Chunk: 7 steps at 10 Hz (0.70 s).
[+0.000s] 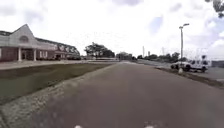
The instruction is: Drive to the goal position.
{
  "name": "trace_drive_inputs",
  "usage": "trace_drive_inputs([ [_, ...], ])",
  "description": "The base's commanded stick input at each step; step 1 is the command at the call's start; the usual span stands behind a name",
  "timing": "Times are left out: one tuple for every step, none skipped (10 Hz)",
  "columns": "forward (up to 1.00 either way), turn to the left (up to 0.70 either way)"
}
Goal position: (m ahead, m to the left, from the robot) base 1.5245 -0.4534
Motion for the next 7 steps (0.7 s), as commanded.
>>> trace_drive_inputs([
  [0.7,0.0],
  [0.7,0.0],
  [0.7,0.0],
  [0.7,0.0],
  [0.7,0.0],
  [0.7,0.0],
  [0.7,0.0],
])
